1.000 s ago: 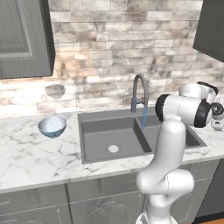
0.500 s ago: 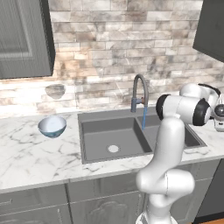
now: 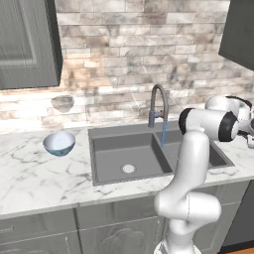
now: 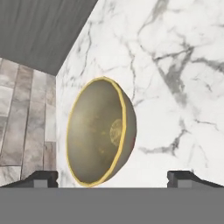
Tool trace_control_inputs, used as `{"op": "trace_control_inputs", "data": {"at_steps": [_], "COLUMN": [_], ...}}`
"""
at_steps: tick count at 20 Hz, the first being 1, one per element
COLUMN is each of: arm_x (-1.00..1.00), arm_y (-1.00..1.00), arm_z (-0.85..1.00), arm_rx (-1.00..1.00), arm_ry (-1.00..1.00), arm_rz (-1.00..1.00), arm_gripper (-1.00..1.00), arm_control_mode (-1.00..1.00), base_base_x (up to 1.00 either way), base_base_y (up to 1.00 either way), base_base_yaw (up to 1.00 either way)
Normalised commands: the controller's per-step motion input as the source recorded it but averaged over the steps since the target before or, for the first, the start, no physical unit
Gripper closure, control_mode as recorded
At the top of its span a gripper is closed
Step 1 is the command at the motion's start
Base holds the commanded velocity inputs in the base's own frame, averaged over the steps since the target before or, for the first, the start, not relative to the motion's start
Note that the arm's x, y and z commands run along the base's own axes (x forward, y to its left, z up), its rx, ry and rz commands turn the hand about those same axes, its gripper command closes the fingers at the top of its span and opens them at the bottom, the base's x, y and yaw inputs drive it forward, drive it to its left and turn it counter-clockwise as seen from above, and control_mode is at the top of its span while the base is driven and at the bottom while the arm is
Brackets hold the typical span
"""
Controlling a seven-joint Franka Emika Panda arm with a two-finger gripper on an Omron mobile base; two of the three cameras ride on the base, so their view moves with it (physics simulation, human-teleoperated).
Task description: Rinse each bowl for a few seconds and place them down in the sink or on the counter.
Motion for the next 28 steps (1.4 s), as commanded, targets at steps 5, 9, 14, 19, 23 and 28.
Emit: {"op": "trace_control_inputs", "data": {"at_steps": [5, 9, 14, 19, 23, 28], "arm_x": [0.23, 0.24, 0.18, 0.16, 0.16, 0.13], "arm_y": [-0.08, -0.02, -0.05, -0.07, -0.17, -0.17], "arm_z": [-0.03, -0.08, -0.08, -0.07, -0.03, -0.04], "arm_rx": [0.03, 0.03, 0.03, 0.03, 0.03, 0.03], "arm_ry": [0.00, 0.00, 0.00, 0.00, 0.00, -0.01], "arm_rz": [0.04, 0.02, 0.01, 0.01, 0.00, 0.00], "arm_gripper": [-1.00, -1.00, -1.00, -1.00, -1.00, -1.00], "arm_control_mode": [-1.00, -1.00, -1.00, -1.00, -1.00, -1.00], "base_base_x": [0.00, 0.00, 0.00, 0.00, 0.00, 0.00], "base_base_y": [0.00, 0.00, 0.00, 0.00, 0.00, 0.00], "base_base_yaw": [0.00, 0.00, 0.00, 0.00, 0.00, 0.00]}}
